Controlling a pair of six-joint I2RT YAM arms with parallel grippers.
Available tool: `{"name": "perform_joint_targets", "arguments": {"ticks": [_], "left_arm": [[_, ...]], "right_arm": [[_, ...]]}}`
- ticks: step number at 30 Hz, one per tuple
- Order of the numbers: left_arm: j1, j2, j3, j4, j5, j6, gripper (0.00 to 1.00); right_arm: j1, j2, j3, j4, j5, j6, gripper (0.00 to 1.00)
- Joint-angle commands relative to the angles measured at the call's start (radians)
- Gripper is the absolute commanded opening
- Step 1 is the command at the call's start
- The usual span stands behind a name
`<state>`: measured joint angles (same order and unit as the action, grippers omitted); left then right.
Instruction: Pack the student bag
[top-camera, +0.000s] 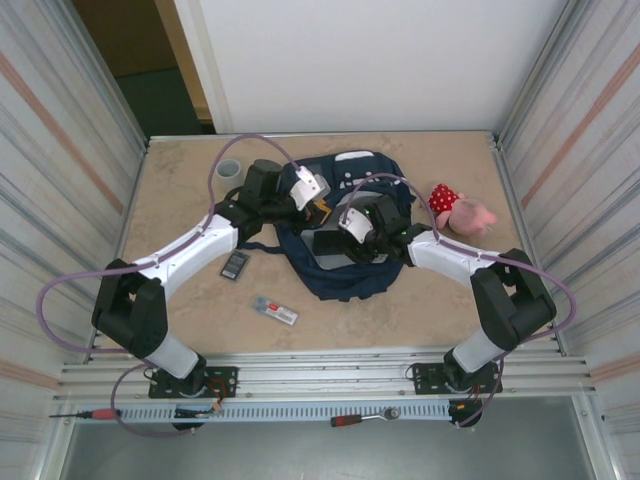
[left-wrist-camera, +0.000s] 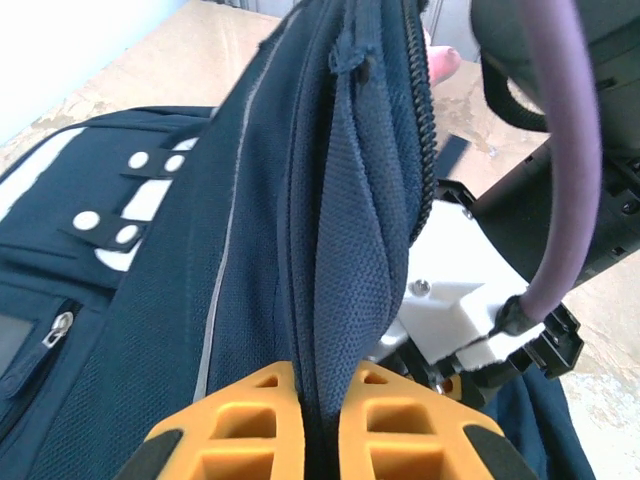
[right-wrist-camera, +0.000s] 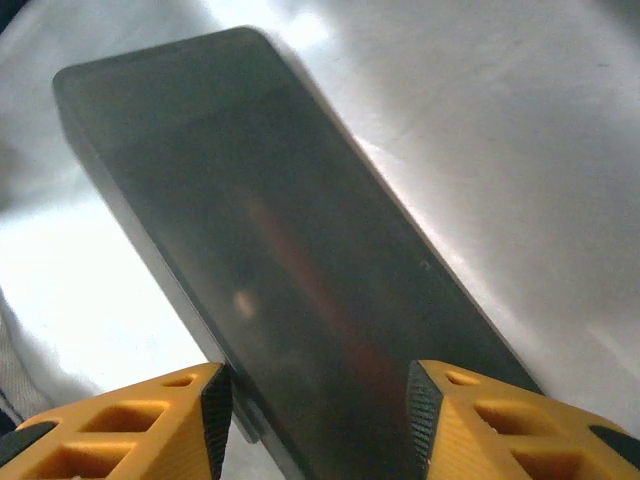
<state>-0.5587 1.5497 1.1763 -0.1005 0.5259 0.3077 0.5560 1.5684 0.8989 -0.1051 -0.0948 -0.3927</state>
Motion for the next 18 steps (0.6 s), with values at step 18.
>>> {"name": "perform_joint_targets", "arguments": {"ticks": [18], "left_arm": [[-0.002, -0.056, 0.003, 0.144, -0.054, -0.2, 0.0]], "right_arm": [[-0.062, -0.332, -0.101, -0.158, -0.135, 1.1, 0.68]]}}
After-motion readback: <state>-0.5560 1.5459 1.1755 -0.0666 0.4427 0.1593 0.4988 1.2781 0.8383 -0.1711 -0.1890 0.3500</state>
